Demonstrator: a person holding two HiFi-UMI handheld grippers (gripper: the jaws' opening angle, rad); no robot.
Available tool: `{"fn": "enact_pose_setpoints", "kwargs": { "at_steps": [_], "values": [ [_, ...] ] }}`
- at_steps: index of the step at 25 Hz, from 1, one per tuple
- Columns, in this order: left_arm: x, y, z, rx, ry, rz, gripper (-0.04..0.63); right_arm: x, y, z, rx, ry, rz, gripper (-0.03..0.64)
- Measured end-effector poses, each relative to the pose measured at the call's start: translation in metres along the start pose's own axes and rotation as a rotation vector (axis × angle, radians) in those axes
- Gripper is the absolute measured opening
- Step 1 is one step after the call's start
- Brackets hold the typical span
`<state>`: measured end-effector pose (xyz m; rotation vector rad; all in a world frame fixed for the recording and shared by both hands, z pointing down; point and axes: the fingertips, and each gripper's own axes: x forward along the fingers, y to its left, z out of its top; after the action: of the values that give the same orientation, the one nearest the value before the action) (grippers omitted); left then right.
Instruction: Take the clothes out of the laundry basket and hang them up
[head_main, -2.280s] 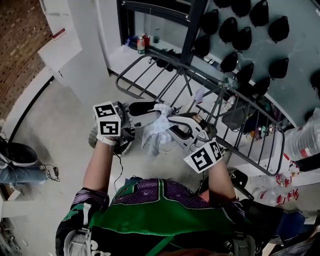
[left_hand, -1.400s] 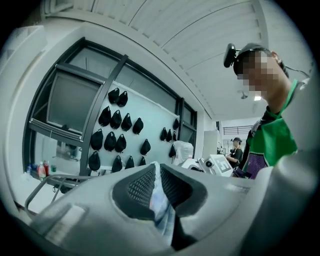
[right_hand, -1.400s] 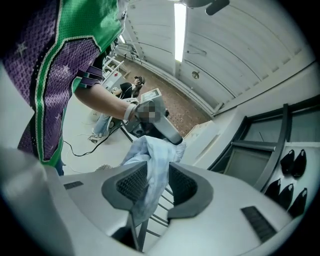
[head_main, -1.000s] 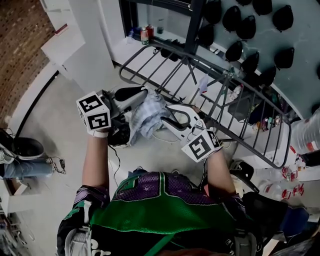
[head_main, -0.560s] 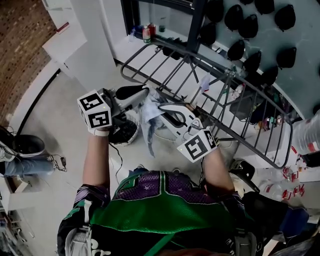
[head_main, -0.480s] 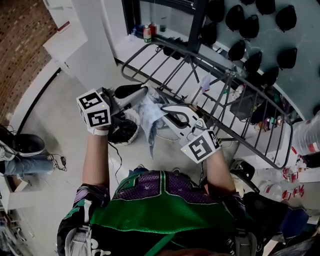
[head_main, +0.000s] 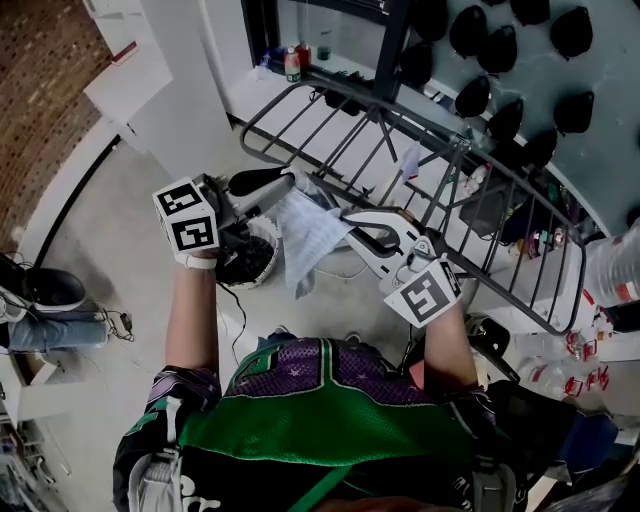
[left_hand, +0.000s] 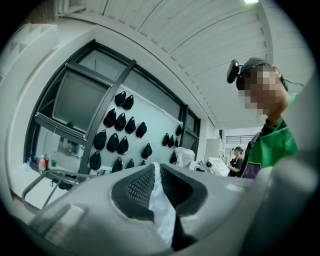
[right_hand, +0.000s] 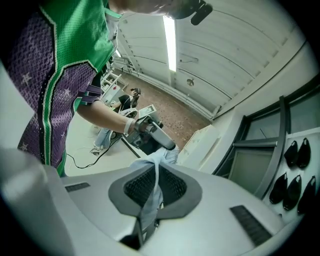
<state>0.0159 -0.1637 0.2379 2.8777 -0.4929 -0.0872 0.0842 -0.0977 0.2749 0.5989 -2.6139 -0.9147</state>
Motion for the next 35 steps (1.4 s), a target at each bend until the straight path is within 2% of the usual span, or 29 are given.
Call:
{"fn": "enact_pose_setpoints", "kwargs": {
  "at_steps": [6,11,14,19,22,24,26,31,35],
  "values": [
    [0.002,-0.006,-0.009,-0.079,-0.038,-0.069,0.043,-0.012,-0.014,0.005,-0.021,-0.004,-0.042,0.017],
    [-0.009,0.014,-0.007,-0.149,-0.088,-0.035,0.041,-0.022,-0.018,0.003,-0.009,-0.006,-0.046,0.015],
    [-0.012,0.019,-0.002,-0.141,-0.092,-0.018,0.038,-0.024,-0.018,-0.002,-0.012,0.020,-0.037,0.017],
    [-0.007,0.014,0.008,-0.068,-0.062,-0.009,0.038,-0.017,0.009,-0.023,0.000,0.126,0.082,0.026],
    [-0.003,0.012,0.020,-0.057,-0.073,-0.041,0.038,-0.015,0.022,-0.040,0.024,0.203,0.140,0.078],
    [-0.004,0.010,0.029,-0.057,-0.099,-0.061,0.038,-0.017,0.031,-0.053,0.043,0.250,0.179,0.138],
    [-0.008,0.007,0.038,-0.066,-0.137,-0.091,0.038,-0.021,0.038,-0.065,0.058,0.288,0.202,0.156],
    [-0.025,0.007,0.066,-0.107,-0.263,-0.162,0.038,-0.029,0.041,-0.081,0.080,0.338,0.209,0.166],
    [-0.030,0.007,0.077,-0.095,-0.293,-0.168,0.038,-0.036,0.038,-0.089,0.086,0.358,0.205,0.167]
  ]
}}
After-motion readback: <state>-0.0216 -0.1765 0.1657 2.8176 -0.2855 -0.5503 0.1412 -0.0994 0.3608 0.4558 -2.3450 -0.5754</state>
